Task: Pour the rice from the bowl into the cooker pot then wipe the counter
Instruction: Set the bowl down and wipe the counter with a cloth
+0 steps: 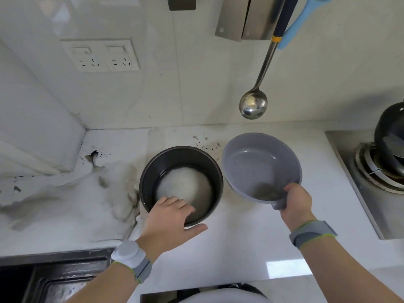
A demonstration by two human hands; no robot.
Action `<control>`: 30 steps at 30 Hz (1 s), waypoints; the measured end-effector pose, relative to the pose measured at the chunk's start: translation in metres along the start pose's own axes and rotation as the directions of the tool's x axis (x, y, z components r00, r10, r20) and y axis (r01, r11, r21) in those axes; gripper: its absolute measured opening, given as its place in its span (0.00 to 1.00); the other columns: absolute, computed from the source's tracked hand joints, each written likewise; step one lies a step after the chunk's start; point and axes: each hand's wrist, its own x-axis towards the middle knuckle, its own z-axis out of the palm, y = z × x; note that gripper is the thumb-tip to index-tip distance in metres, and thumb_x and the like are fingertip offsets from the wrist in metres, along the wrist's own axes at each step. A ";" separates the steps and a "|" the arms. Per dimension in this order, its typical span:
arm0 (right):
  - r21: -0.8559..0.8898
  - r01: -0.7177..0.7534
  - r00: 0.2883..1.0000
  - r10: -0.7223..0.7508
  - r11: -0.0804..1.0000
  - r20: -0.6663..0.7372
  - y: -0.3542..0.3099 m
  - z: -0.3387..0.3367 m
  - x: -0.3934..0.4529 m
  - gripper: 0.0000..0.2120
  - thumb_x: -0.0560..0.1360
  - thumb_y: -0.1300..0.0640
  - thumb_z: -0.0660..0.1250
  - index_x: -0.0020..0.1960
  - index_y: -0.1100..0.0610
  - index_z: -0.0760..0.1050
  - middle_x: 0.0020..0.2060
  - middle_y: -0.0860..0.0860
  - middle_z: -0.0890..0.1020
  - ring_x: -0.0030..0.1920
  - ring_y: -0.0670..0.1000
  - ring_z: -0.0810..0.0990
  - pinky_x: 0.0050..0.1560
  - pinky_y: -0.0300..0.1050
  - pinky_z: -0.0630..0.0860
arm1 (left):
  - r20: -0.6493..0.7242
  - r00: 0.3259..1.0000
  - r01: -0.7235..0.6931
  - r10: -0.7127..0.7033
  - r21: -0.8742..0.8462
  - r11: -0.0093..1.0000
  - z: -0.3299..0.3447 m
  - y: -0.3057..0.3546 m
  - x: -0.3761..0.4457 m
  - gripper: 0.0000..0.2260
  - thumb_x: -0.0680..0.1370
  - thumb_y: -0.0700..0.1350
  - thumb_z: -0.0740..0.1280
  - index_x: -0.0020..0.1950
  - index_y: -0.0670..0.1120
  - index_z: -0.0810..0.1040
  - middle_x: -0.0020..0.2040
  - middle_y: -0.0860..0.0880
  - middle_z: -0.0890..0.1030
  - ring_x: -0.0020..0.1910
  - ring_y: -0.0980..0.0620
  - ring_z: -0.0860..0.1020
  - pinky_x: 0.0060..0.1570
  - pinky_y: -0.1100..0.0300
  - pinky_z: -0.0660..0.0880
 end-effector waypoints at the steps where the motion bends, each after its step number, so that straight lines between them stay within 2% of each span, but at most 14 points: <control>1: 0.005 0.001 1.000 -0.001 1.000 -0.009 0.004 0.000 0.004 0.08 0.75 0.67 0.59 0.48 0.58 0.75 0.44 0.55 0.74 0.42 0.57 0.71 0.34 0.44 0.68 | -0.011 1.000 -0.005 0.005 0.008 1.000 0.002 -0.001 0.001 0.30 0.76 0.77 0.53 0.49 0.57 0.84 0.42 0.59 0.81 0.45 0.53 0.78 0.52 0.56 0.72; 4: 0.023 -0.001 0.999 0.002 1.000 -0.037 0.013 0.006 0.011 0.11 0.76 0.67 0.58 0.51 0.58 0.76 0.47 0.55 0.76 0.43 0.57 0.73 0.39 0.47 0.70 | -0.032 0.999 -0.016 0.017 0.006 1.000 0.005 -0.004 0.005 0.27 0.77 0.75 0.54 0.52 0.57 0.82 0.39 0.60 0.80 0.42 0.54 0.78 0.50 0.58 0.71; 6: 0.027 0.000 0.998 0.001 1.000 -0.055 0.018 0.012 0.013 0.13 0.77 0.66 0.58 0.56 0.59 0.78 0.48 0.55 0.79 0.46 0.58 0.76 0.45 0.49 0.73 | -0.041 0.999 -0.014 0.015 0.009 1.000 0.002 -0.008 0.011 0.25 0.78 0.75 0.54 0.53 0.58 0.79 0.36 0.60 0.78 0.40 0.55 0.76 0.49 0.60 0.66; 8: 0.021 -0.001 0.997 0.003 1.000 -0.074 0.024 0.016 0.019 0.16 0.78 0.65 0.58 0.62 0.61 0.79 0.52 0.57 0.80 0.50 0.60 0.77 0.51 0.51 0.74 | -0.046 0.999 -0.019 0.020 0.018 1.000 -0.002 -0.014 0.024 0.23 0.78 0.75 0.55 0.49 0.58 0.78 0.33 0.60 0.76 0.39 0.56 0.74 0.49 0.60 0.62; 10: 0.009 -0.002 0.998 0.003 1.000 -0.068 0.028 0.022 0.022 0.16 0.79 0.65 0.58 0.64 0.62 0.78 0.54 0.58 0.80 0.51 0.60 0.77 0.52 0.51 0.74 | -0.047 0.999 -0.013 0.014 0.019 1.000 -0.006 -0.020 0.036 0.23 0.78 0.73 0.55 0.43 0.57 0.76 0.31 0.60 0.74 0.37 0.56 0.72 0.50 0.58 0.63; 13: -0.012 -0.006 0.999 0.006 1.000 -0.033 0.029 0.032 0.029 0.13 0.80 0.65 0.58 0.60 0.60 0.77 0.54 0.58 0.80 0.51 0.60 0.77 0.53 0.51 0.74 | -0.045 0.999 0.031 -0.030 0.028 0.999 -0.008 -0.030 0.053 0.20 0.79 0.71 0.59 0.37 0.57 0.70 0.30 0.60 0.71 0.36 0.56 0.69 0.49 0.55 0.67; 15: -0.026 -0.009 1.000 0.009 1.000 -0.006 0.030 0.041 0.034 0.14 0.80 0.65 0.59 0.62 0.60 0.78 0.54 0.58 0.80 0.51 0.60 0.77 0.53 0.52 0.74 | -0.050 0.995 0.087 -0.084 0.052 0.995 -0.012 -0.038 0.060 0.21 0.80 0.70 0.59 0.36 0.57 0.69 0.29 0.59 0.71 0.35 0.56 0.70 0.49 0.54 0.68; 18: -0.032 -0.018 0.999 0.020 0.999 0.035 0.032 0.050 0.038 0.11 0.80 0.64 0.60 0.59 0.59 0.78 0.54 0.58 0.80 0.51 0.60 0.77 0.52 0.52 0.74 | -0.055 0.984 0.172 -0.167 0.087 0.981 -0.016 -0.043 0.061 0.25 0.81 0.71 0.53 0.36 0.55 0.72 0.30 0.58 0.74 0.35 0.55 0.71 0.47 0.54 0.67; 21: -0.053 -0.030 0.997 0.034 0.998 0.068 0.035 0.056 0.044 0.11 0.81 0.62 0.61 0.60 0.59 0.78 0.52 0.58 0.80 0.50 0.59 0.77 0.50 0.51 0.74 | -0.070 0.970 0.241 -0.234 0.107 0.965 -0.020 -0.039 0.059 0.24 0.81 0.68 0.56 0.36 0.53 0.75 0.31 0.56 0.76 0.35 0.52 0.73 0.46 0.54 0.65; 23: -0.087 -0.034 0.991 0.045 0.996 0.129 0.034 0.057 0.046 0.09 0.81 0.61 0.61 0.57 0.60 0.77 0.46 0.56 0.79 0.47 0.59 0.76 0.44 0.50 0.72 | -0.079 0.954 0.296 -0.288 0.113 0.949 -0.024 -0.028 0.055 0.21 0.81 0.65 0.58 0.36 0.53 0.76 0.31 0.55 0.76 0.35 0.49 0.75 0.47 0.55 0.65; 25: -0.126 -0.022 0.982 0.045 0.992 0.182 0.035 0.058 0.050 0.06 0.80 0.61 0.62 0.53 0.59 0.77 0.44 0.56 0.79 0.46 0.59 0.75 0.44 0.51 0.71 | -0.058 0.940 0.340 -0.335 0.118 0.933 -0.023 -0.018 0.048 0.17 0.82 0.60 0.59 0.42 0.52 0.79 0.36 0.54 0.80 0.40 0.47 0.80 0.57 0.52 0.70; 27: -0.186 0.004 0.976 0.036 0.983 0.213 0.036 0.061 0.051 0.08 0.78 0.60 0.63 0.55 0.59 0.77 0.48 0.57 0.80 0.48 0.59 0.76 0.48 0.52 0.72 | -0.019 0.917 0.396 -0.398 0.148 0.906 -0.020 -0.006 0.041 0.14 0.81 0.56 0.63 0.54 0.49 0.82 0.49 0.52 0.84 0.53 0.46 0.81 0.73 0.46 0.67; 30: -0.326 0.083 0.983 -0.023 0.942 0.184 0.034 0.062 0.050 0.21 0.74 0.53 0.64 0.66 0.55 0.74 0.55 0.58 0.79 0.51 0.58 0.76 0.55 0.54 0.76 | 0.050 0.875 0.468 -0.482 0.174 0.866 -0.020 0.006 0.043 0.19 0.80 0.53 0.65 0.68 0.47 0.78 0.61 0.49 0.82 0.67 0.45 0.75 0.78 0.42 0.59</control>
